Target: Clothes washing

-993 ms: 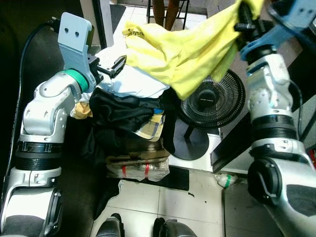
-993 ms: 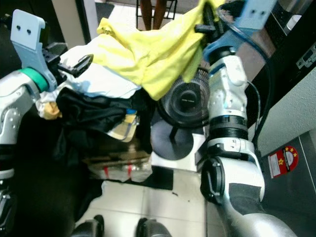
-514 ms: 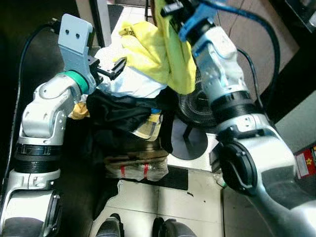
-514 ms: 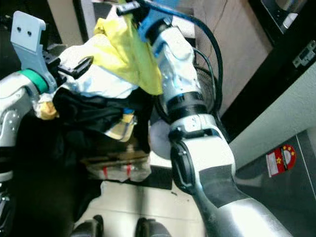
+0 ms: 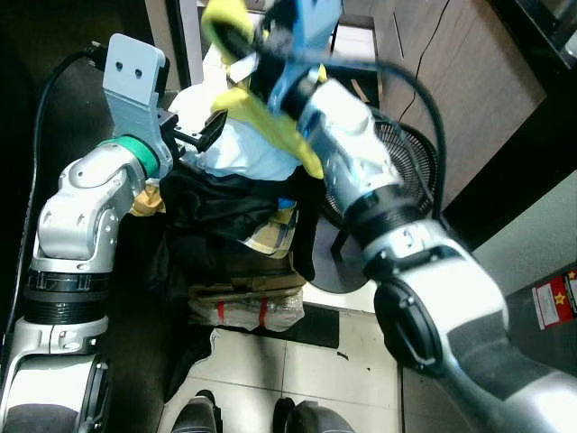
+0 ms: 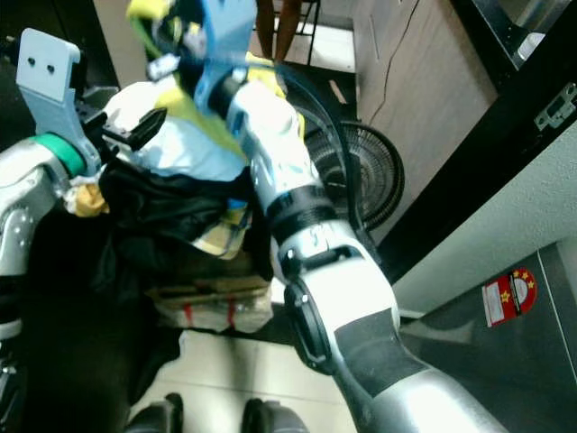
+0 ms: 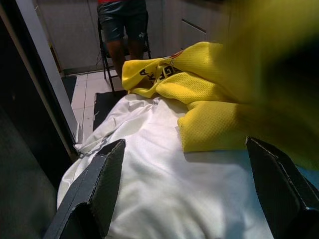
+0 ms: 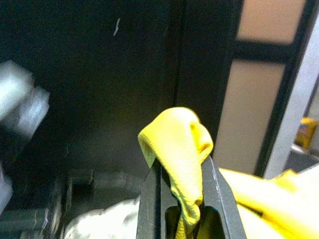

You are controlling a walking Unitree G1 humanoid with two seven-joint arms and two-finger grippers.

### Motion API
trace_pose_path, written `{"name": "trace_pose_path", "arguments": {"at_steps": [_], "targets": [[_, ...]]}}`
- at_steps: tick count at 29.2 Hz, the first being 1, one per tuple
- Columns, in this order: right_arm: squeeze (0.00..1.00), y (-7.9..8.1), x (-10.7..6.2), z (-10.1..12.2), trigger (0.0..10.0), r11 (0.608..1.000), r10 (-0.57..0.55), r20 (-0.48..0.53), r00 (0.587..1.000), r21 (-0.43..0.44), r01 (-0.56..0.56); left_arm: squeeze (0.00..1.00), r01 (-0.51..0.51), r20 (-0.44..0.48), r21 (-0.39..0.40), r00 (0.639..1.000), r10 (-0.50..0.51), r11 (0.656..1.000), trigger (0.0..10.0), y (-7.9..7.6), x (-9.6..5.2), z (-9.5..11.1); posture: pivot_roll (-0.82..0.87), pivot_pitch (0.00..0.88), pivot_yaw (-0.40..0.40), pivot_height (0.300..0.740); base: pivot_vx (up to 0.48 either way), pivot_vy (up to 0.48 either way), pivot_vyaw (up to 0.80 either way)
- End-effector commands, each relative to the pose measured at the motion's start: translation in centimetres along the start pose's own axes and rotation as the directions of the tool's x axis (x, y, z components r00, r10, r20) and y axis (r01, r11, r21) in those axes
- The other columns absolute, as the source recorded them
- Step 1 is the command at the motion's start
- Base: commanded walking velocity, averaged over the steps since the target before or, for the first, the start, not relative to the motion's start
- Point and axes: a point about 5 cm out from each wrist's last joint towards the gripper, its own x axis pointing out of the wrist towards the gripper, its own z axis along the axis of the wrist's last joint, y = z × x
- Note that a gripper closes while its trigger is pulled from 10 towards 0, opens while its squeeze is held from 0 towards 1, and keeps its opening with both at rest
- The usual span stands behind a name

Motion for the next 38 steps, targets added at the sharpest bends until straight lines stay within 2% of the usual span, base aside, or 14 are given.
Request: {"name": "trace_pose_path", "arguments": {"at_steps": [1, 5, 8, 11, 13, 19, 21, 26, 29, 34, 35, 36, 37, 38], "targets": [[1.00, 1.2, -1.3, -2.5, 10.0, 0.993, 0.113, -0.101, 0.988, -0.024, -0.116, 0.00, -0.006, -0.023, -0.008, 1.000, 0.006, 1.000, 10.0, -0.1, -0.1, -0.6, 0.11, 0.107, -0.050, 0.740, 0.000, 0.000, 0.00], [1.00, 1.0, -1.8, -2.6, 10.0, 0.990, 0.131, -0.111, 0.985, -0.034, -0.135, 0.00, -0.002, -0.022, -0.013, 1.000, 0.002, 1.000, 10.0, -0.3, 0.0, -0.7, 0.11, 0.107, -0.050, 0.740, 0.000, 0.000, 0.00], [1.00, -0.1, -2.0, -1.7, 10.0, 0.993, 0.102, -0.095, 0.990, -0.055, -0.107, 0.00, 0.006, -0.021, -0.013, 1.000, -0.006, 1.000, 10.0, -0.6, 0.1, -0.7, 0.10, 0.105, -0.045, 0.740, 0.000, 0.000, 0.00], [1.00, -2.5, -2.7, 0.8, 10.0, 0.994, 0.027, -0.039, 0.999, -0.109, -0.031, 0.00, 0.009, -0.022, -0.014, 1.000, -0.010, 1.000, 10.0, -0.6, 0.2, -0.7, 0.10, 0.106, -0.035, 0.740, 0.000, 0.000, 0.00], [1.00, -3.5, -3.1, 2.2, 10.0, 0.992, 0.001, -0.001, 1.000, -0.130, -0.001, 0.00, 0.011, -0.022, -0.014, 1.000, -0.012, 1.000, 10.0, -0.6, 0.2, -0.6, 0.09, 0.107, -0.032, 0.740, 0.000, 0.000, 0.00], [1.00, -4.3, -4.1, 4.6, 10.0, 0.982, 0.004, 0.054, 0.999, -0.189, 0.007, 0.00, 0.014, -0.023, -0.015, 1.000, -0.014, 1.000, 10.0, -0.7, 0.3, -0.6, 0.09, 0.107, -0.030, 0.740, 0.000, 0.000, 0.00], [1.00, -5.2, -4.9, 5.2, 10.0, 0.975, -0.035, 0.063, 0.997, -0.217, 0.048, 0.00, 0.013, -0.023, -0.014, 1.000, -0.014, 1.000, 10.0, -0.7, 0.4, -0.5, 0.09, 0.109, -0.030, 0.740, 0.000, 0.000, 0.00], [1.00, -6.9, -6.2, 5.6, 10.0, 0.962, -0.112, 0.056, 0.992, -0.242, 0.122, 0.00, 0.013, -0.025, -0.013, 1.000, -0.013, 1.000, 10.0, -0.5, 0.3, -0.5, 0.09, 0.113, -0.021, 0.740, 0.000, 0.000, 0.00], [1.00, -8.4, -7.8, 4.8, 10.0, 0.951, -0.162, -0.019, 0.987, -0.268, 0.152, 0.00, 0.016, -0.026, -0.013, 1.000, -0.016, 1.000, 10.0, -0.5, 0.5, -0.5, 0.09, 0.113, -0.021, 0.740, 0.000, 0.000, 0.00], [1.00, -8.6, -8.6, 4.0, 10.0, 0.954, -0.157, -0.096, 0.983, -0.271, 0.126, 0.00, 0.017, -0.024, -0.014, 1.000, -0.017, 1.000, 10.0, -0.5, 0.5, -0.4, 0.09, 0.114, -0.019, 0.740, 0.000, 0.000, 0.00], [0.45, -8.8, -8.8, 3.6, 10.0, 0.957, -0.159, -0.121, 0.980, -0.263, 0.123, 0.00, 0.017, -0.025, -0.016, 1.000, -0.017, 1.000, 10.0, -0.5, 0.5, -0.4, 0.08, 0.120, -0.017, 0.740, 0.000, 0.000, 0.00], [0.00, -9.1, -8.9, 3.1, 10.0, 0.959, -0.184, -0.141, 0.973, -0.244, 0.146, 0.00, 0.016, -0.026, -0.016, 1.000, -0.017, 1.000, 10.0, -0.5, 0.5, -0.5, 0.08, 0.120, -0.017, 0.740, 0.000, 0.000, 0.00], [0.00, -9.4, -9.0, 2.9, 10.0, 0.959, -0.204, -0.150, 0.967, -0.231, 0.166, 0.00, 0.016, -0.027, -0.016, 0.999, -0.017, 1.000, 10.0, -0.5, 0.5, -0.5, 0.08, 0.120, -0.017, 0.740, 0.000, 0.000, 0.00], [0.00, -9.4, -8.8, 2.1, 10.0, 0.970, -0.206, -0.165, 0.965, -0.164, 0.180, 0.00, 0.017, -0.029, -0.016, 0.999, -0.018, 1.000, 10.0, -0.5, 0.5, -0.6, 0.08, 0.122, -0.017, 0.740, 0.000, 0.000, 0.00]]}}
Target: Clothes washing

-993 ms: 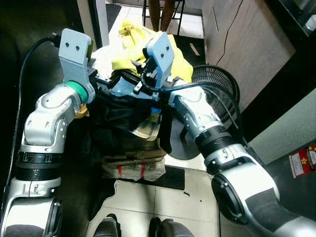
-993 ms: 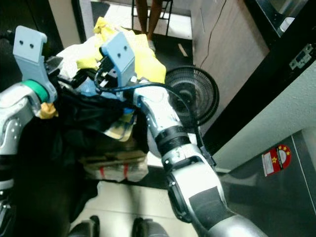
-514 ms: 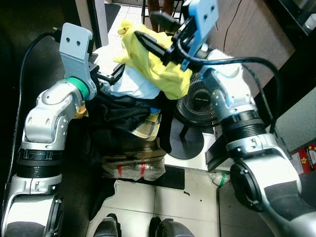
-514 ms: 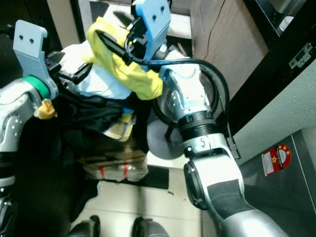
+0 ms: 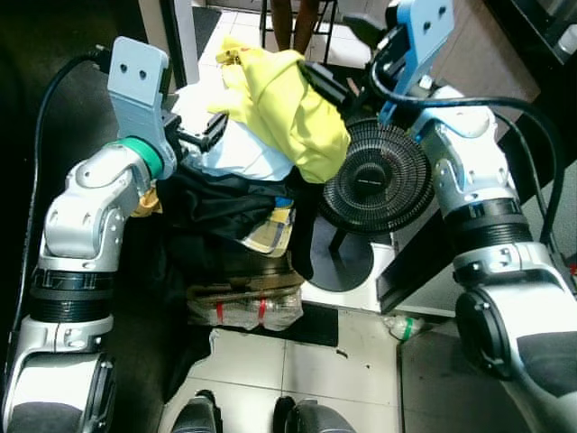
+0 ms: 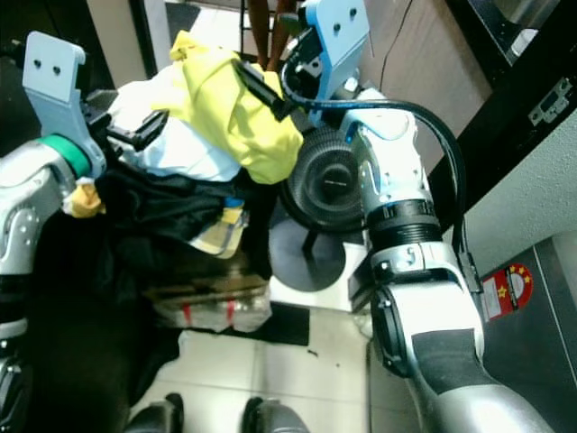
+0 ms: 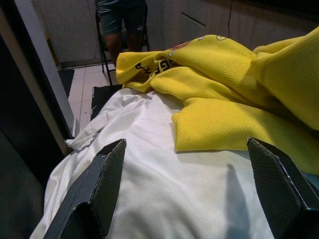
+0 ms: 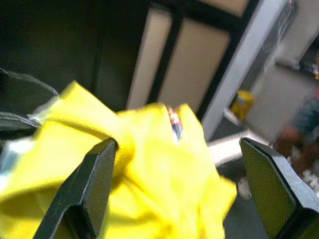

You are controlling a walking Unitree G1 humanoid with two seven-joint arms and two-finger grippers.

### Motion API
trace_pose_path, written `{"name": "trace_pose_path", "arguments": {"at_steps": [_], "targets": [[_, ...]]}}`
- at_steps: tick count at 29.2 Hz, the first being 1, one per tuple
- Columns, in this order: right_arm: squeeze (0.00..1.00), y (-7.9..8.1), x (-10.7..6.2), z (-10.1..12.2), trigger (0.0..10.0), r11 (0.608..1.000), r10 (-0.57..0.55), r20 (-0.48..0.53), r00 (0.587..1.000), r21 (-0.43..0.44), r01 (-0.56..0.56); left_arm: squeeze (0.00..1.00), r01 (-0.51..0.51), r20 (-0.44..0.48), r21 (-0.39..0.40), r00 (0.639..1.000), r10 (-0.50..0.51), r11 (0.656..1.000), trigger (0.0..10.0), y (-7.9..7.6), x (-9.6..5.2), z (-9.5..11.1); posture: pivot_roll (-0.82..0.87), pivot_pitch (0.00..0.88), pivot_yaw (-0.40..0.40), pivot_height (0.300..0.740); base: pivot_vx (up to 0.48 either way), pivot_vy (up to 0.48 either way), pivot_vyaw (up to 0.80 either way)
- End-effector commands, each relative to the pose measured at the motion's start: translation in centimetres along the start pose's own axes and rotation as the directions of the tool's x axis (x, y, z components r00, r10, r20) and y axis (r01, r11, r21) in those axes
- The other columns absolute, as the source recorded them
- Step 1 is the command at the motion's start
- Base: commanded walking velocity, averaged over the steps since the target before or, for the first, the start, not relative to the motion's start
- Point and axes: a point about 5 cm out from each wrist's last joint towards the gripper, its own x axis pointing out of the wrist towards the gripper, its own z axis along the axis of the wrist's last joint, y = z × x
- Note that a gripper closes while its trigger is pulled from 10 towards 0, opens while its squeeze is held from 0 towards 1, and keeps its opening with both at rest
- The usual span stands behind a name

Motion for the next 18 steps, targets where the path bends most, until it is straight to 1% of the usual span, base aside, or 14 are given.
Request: {"name": "trace_pose_path", "arguments": {"at_steps": [1, 3, 4, 5, 7, 8, 10, 11, 12, 13, 15, 16, 17, 18], "targets": [[0.00, 0.2, 0.4, -0.9, 10.0, 0.996, 0.004, -0.033, 0.999, 0.088, -0.001, 0.00, 0.010, -0.008, 0.005, 1.000, -0.010, 1.000, 10.0, -0.1, 0.0, -0.2, 0.09, 0.123, -0.019, 0.740, 0.000, 0.000, 0.00], [0.00, 0.2, 0.4, -0.9, 10.0, 0.996, 0.004, -0.033, 0.999, 0.088, -0.001, 0.00, 0.010, -0.008, 0.005, 1.000, -0.010, 1.000, 10.0, -0.1, 0.0, -0.2, 0.09, 0.123, -0.019, 0.740, 0.000, 0.000, 0.00], [0.00, 0.3, 0.6, -1.2, 10.0, 0.993, 0.008, -0.039, 0.999, 0.115, -0.004, 0.00, 0.009, -0.008, 0.005, 1.000, -0.009, 1.000, 10.0, -0.2, 0.1, -0.2, 0.09, 0.123, -0.019, 0.740, 0.000, 0.000, 0.00], [0.00, 0.3, 0.6, -1.2, 10.0, 0.993, 0.008, -0.039, 0.999, 0.115, -0.004, 0.00, 0.009, -0.008, 0.005, 1.000, -0.009, 1.000, 10.0, -0.2, 0.1, -0.2, 0.09, 0.123, -0.019, 0.740, 0.000, 0.000, 0.00], [0.00, 1.1, 1.4, -1.5, 10.0, 0.984, 0.045, -0.039, 0.998, 0.173, -0.038, 0.00, 0.009, -0.008, 0.005, 1.000, -0.009, 1.000, 10.0, -0.2, 0.0, -0.2, 0.09, 0.134, -0.025, 0.740, 0.000, 0.000, 0.00], [0.00, 1.1, 1.4, -1.5, 10.0, 0.984, 0.045, -0.039, 0.998, 0.173, -0.038, 0.00, 0.009, -0.008, 0.005, 1.000, -0.009, 1.000, 10.0, -0.2, 0.0, -0.2, 0.09, 0.134, -0.025, 0.740, 0.000, 0.000, 0.00], [0.00, 2.2, 2.4, -1.7, 10.0, 0.978, 0.086, -0.051, 0.995, 0.196, -0.074, 0.00, 0.007, -0.010, 0.005, 1.000, -0.007, 1.000, 10.0, -0.2, -0.1, -0.3, 0.10, 0.136, -0.027, 0.740, 0.000, 0.000, 0.00], [0.00, 2.7, 3.0, -1.7, 10.0, 0.976, 0.089, -0.060, 0.994, 0.202, -0.075, 0.00, 0.004, -0.012, 0.005, 1.000, -0.004, 1.000, 10.0, -0.1, -0.2, -0.3, 0.10, 0.139, -0.032, 0.740, 0.000, 0.000, 0.00], [0.00, 2.7, 3.0, -1.7, 10.0, 0.976, 0.089, -0.060, 0.994, 0.202, -0.075, 0.00, 0.004, -0.012, 0.005, 1.000, -0.004, 1.000, 10.0, -0.1, -0.2, -0.3, 0.10, 0.139, -0.032, 0.740, 0.000, 0.000, 0.00], [0.00, 3.1, 3.5, -1.7, 10.0, 0.974, 0.078, -0.071, 0.994, 0.219, -0.061, 0.00, 0.001, -0.013, 0.005, 1.000, -0.001, 1.000, 10.0, -0.1, -0.2, -0.3, 0.11, 0.141, -0.034, 0.740, 0.000, 0.000, 0.00], [0.00, 3.1, 3.5, -1.7, 10.0, 0.974, 0.078, -0.071, 0.994, 0.219, -0.061, 0.00, 0.001, -0.013, 0.005, 1.000, -0.001, 1.000, 10.0, -0.1, -0.2, -0.3, 0.11, 0.141, -0.034, 0.740, 0.000, 0.000, 0.00], [0.00, 3.3, 3.9, -1.7, 10.0, 0.972, 0.070, -0.078, 0.994, 0.231, -0.050, 0.00, 0.000, -0.013, 0.005, 1.000, 0.000, 1.000, 10.0, -0.1, -0.3, -0.3, 0.11, 0.142, -0.034, 0.740, 0.000, 0.000, 0.00], [0.00, 3.6, 4.2, -1.9, 10.0, 0.959, 0.055, -0.089, 0.995, 0.281, -0.028, 0.00, -0.002, -0.014, 0.005, 1.000, 0.002, 1.000, 10.0, 0.0, -0.3, -0.3, 0.12, 0.144, -0.036, 0.740, 0.000, 0.000, 0.00], [0.00, 3.6, 4.2, -1.9, 10.0, 0.959, 0.055, -0.089, 0.995, 0.281, -0.028, 0.00, -0.002, -0.014, 0.005, 1.000, 0.002, 1.000, 10.0, 0.0, -0.3, -0.3, 0.12, 0.144, -0.036, 0.740, 0.000, 0.000, 0.00]]}}
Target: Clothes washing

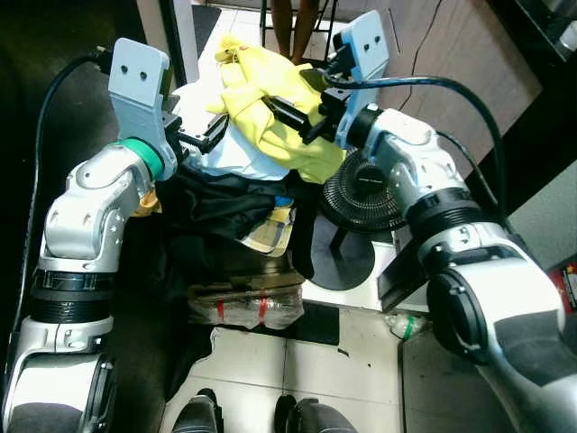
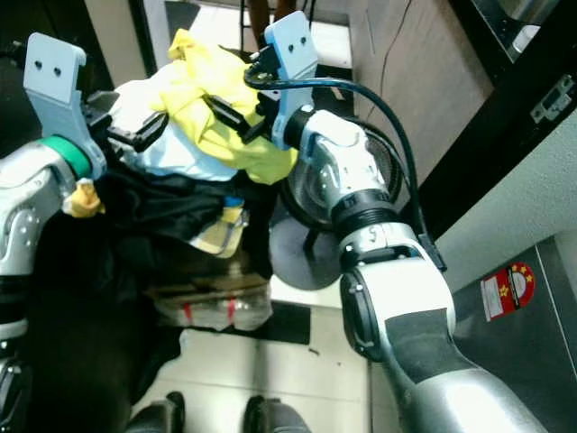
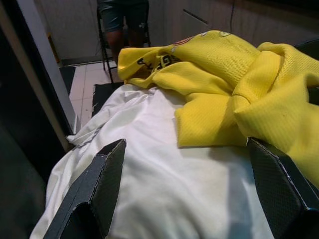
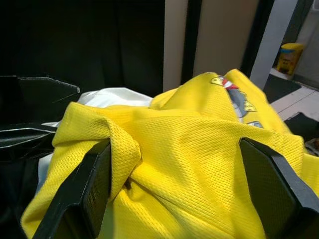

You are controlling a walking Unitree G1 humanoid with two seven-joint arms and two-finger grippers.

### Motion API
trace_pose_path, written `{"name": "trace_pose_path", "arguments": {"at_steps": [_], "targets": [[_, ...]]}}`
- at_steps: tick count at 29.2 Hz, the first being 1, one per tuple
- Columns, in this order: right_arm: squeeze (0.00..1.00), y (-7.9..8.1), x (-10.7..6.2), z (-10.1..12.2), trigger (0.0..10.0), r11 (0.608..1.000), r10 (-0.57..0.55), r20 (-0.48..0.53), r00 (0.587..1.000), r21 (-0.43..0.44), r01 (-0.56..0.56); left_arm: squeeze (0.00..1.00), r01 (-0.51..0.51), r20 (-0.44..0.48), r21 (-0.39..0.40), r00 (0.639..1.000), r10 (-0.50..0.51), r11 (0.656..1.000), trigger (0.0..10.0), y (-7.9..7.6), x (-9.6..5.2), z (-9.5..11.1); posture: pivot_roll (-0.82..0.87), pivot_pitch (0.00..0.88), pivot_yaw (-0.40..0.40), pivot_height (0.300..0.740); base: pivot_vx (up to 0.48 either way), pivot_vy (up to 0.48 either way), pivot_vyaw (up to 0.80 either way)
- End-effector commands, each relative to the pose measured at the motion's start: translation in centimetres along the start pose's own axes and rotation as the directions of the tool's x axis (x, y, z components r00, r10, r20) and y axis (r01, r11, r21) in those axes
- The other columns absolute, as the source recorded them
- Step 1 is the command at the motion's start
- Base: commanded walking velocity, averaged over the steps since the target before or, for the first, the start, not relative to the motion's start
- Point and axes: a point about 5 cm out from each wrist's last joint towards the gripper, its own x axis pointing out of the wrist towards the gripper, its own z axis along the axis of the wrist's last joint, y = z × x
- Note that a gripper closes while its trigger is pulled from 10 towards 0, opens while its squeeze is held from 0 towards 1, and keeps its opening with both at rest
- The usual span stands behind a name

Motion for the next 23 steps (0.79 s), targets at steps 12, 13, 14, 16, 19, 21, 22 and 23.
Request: {"name": "trace_pose_path", "arguments": {"at_steps": [12, 13, 14, 16, 19, 21, 22, 23], "targets": [[0.00, -2.4, -0.9, -0.3, 10.0, 0.978, -0.179, -0.082, 0.980, 0.091, 0.186, 0.00, -0.009, -0.017, 0.006, 1.000, 0.009, 1.000, 10.0, 0.2, -0.4, -0.4, 0.11, 0.153, -0.039, 0.740, 0.000, 0.000, 0.00], [0.00, -3.0, -1.2, -0.1, 10.0, 0.974, -0.214, -0.091, 0.973, 0.059, 0.220, 0.00, -0.008, -0.018, 0.005, 1.000, 0.008, 1.000, 10.0, 0.1, -0.4, -0.4, 0.10, 0.150, -0.036, 0.740, 0.000, 0.000, 0.00], [0.00, -3.0, -1.2, -0.1, 10.0, 0.974, -0.214, -0.091, 0.973, 0.059, 0.220, 0.00, -0.008, -0.018, 0.005, 1.000, 0.008, 1.000, 10.0, 0.1, -0.4, -0.4, 0.10, 0.150, -0.036, 0.740, 0.000, 0.000, 0.00], [0.00, -3.9, -1.9, 0.0, 10.0, 0.961, -0.262, -0.102, 0.960, 0.061, 0.269, 0.00, -0.002, -0.018, 0.002, 1.000, 0.002, 1.000, 10.0, -0.1, -0.1, -0.5, 0.10, 0.148, -0.036, 0.740, 0.000, 0.000, 0.00], [0.00, -4.1, -2.1, -0.5, 10.0, 0.955, -0.277, -0.123, 0.953, 0.079, 0.287, 0.00, 0.002, -0.016, 0.001, 1.000, -0.002, 1.000, 10.0, -0.2, 0.0, -0.4, 0.10, 0.148, -0.036, 0.740, 0.000, 0.000, 0.00], [0.00, -3.9, -2.1, -0.9, 10.0, 0.954, -0.276, -0.136, 0.951, 0.083, 0.289, 0.00, 0.002, -0.015, 0.001, 1.000, -0.002, 1.000, 10.0, -0.3, 0.0, -0.4, 0.10, 0.148, -0.036, 0.740, 0.000, 0.000, 0.00], [0.00, -3.5, -1.9, -1.5, 10.0, 0.955, -0.271, -0.151, 0.950, 0.083, 0.286, 0.00, -0.002, -0.014, 0.003, 1.000, 0.002, 1.000, 10.0, -0.2, -0.1, -0.3, 0.12, 0.150, -0.043, 0.740, 0.000, 0.000, 0.00], [0.00, -3.1, -1.6, -2.0, 10.0, 0.957, -0.261, -0.160, 0.952, 0.086, 0.277, 0.00, -0.010, -0.013, 0.005, 1.000, 0.010, 1.000, 10.0, -0.1, -0.2, -0.3, 0.12, 0.151, -0.044, 0.740, 0.000, 0.000, 0.00]]}}
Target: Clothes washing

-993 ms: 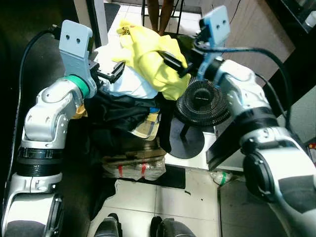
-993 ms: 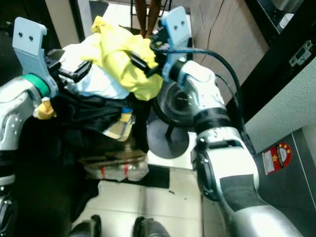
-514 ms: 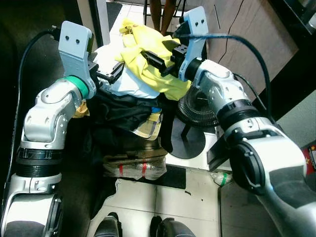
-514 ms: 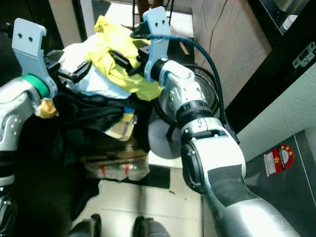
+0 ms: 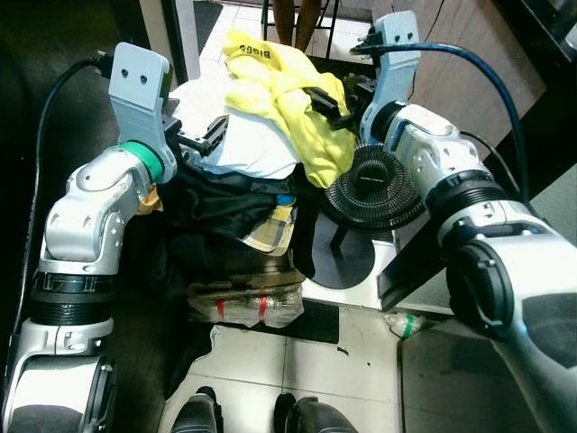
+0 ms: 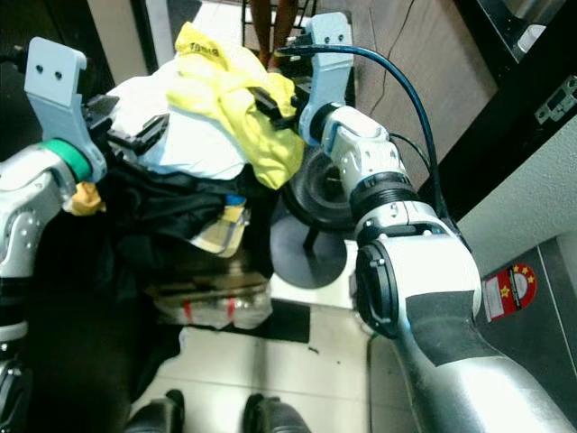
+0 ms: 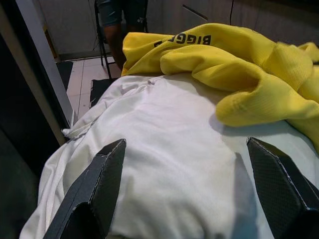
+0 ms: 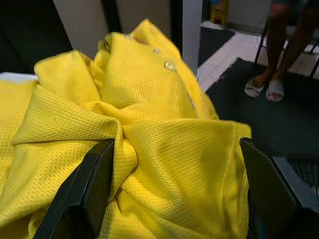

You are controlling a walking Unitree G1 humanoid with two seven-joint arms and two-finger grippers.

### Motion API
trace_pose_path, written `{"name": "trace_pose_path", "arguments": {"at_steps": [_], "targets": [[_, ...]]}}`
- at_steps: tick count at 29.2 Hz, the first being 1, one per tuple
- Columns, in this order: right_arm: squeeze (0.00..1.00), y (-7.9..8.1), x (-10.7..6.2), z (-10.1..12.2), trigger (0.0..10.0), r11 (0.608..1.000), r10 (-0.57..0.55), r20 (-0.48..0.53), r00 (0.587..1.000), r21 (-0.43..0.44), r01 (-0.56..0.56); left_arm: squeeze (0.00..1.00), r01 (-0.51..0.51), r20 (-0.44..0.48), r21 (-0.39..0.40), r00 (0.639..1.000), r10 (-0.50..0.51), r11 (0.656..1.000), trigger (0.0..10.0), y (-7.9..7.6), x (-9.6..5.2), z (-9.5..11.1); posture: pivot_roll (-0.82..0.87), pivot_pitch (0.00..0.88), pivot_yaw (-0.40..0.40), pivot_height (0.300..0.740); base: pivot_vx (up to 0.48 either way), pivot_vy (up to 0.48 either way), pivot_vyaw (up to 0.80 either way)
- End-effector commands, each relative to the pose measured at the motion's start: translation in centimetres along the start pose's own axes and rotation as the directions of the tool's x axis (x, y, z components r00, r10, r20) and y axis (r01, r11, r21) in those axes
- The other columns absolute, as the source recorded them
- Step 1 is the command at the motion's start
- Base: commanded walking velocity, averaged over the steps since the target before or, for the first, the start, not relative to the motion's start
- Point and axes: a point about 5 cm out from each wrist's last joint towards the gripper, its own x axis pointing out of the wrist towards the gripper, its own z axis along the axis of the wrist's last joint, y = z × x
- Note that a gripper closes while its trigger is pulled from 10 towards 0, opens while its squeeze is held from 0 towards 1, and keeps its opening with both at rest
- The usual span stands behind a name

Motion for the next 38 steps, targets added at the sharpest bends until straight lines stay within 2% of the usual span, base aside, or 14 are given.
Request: {"name": "trace_pose_path", "arguments": {"at_steps": [1, 5, 6, 14, 18, 19, 20, 21, 30, 38], "targets": [[0.00, 0.7, 0.2, -1.5, 10.0, 1.000, 0.012, -0.042, 0.999, 0.006, -0.011, 0.00, -0.007, -0.004, 0.011, 1.000, 0.007, 1.000, 10.0, 0.0, -0.2, 0.0, 0.12, 0.151, -0.044, 0.740, 0.000, 0.000, 0.00], [0.00, 1.3, 0.4, -2.3, 10.0, 1.000, 0.025, -0.058, 0.998, -0.004, -0.025, 0.00, -0.014, -0.006, 0.013, 1.000, 0.014, 1.000, 10.0, 0.2, -0.5, 0.0, 0.13, 0.154, -0.043, 0.740, 0.000, 0.000, 0.00], [0.00, 2.3, 0.6, -3.4, 10.0, 0.999, 0.051, -0.085, 0.995, -0.008, -0.052, 0.00, -0.018, -0.010, 0.016, 1.000, 0.018, 1.000, 10.0, 0.3, -0.6, -0.1, 0.13, 0.154, -0.043, 0.740, 0.000, 0.000, 0.00], [0.00, 4.4, 1.1, -5.4, 10.0, 0.993, 0.118, -0.143, 0.983, -0.008, -0.121, 0.00, -0.018, -0.012, 0.015, 1.000, 0.018, 1.000, 10.0, 0.3, -0.6, -0.1, 0.13, 0.148, -0.042, 0.740, 0.000, 0.000, 0.00], [0.00, 5.0, 1.1, -6.1, 10.0, 0.992, 0.117, -0.164, 0.979, -0.020, -0.122, 0.00, -0.018, -0.010, 0.014, 1.000, 0.018, 1.000, 10.0, 0.2, -0.5, -0.1, 0.14, 0.142, -0.045, 0.740, 0.000, 0.000, 0.00], [0.00, 5.1, 1.1, -6.4, 0.8, 0.994, 0.108, -0.171, 0.979, -0.015, -0.112, 0.00, -0.021, -0.008, 0.015, 1.000, 0.021, 1.000, 10.0, 0.3, -0.6, -0.1, 0.14, 0.140, -0.046, 0.740, 0.000, 0.000, 0.00], [0.00, 5.1, 1.1, -6.4, 0.8, 0.994, 0.108, -0.171, 0.979, -0.015, -0.112, 0.00, -0.021, -0.008, 0.015, 1.000, 0.021, 1.000, 10.0, 0.3, -0.6, -0.1, 0.14, 0.140, -0.046, 0.740, 0.000, 0.000, 0.00], [0.00, 5.2, 1.1, -6.7, 0.0, 0.994, 0.106, -0.170, 0.980, 0.000, -0.108, 0.00, -0.025, -0.008, 0.017, 1.000, 0.026, 1.000, 10.0, 0.4, -0.7, 0.0, 0.14, 0.140, -0.046, 0.740, 0.000, 0.000, 0.00], [0.00, 5.2, 0.8, -7.1, 0.0, 0.989, 0.137, -0.140, 0.981, 0.069, -0.128, 0.00, -0.035, -0.006, 0.018, 0.999, 0.035, 0.999, 10.0, 0.6, -0.8, 0.0, 0.13, 0.134, -0.047, 0.740, 0.000, 0.000, 0.00], [0.00, 4.5, 0.7, -6.3, 0.0, 0.990, 0.116, -0.078, 0.990, 0.091, -0.109, 0.00, -0.030, -0.005, 0.016, 1.000, 0.030, 0.999, 10.0, 0.4, -0.6, 0.0, 0.13, 0.128, -0.040, 0.740, 0.000, 0.000, 0.00]]}}
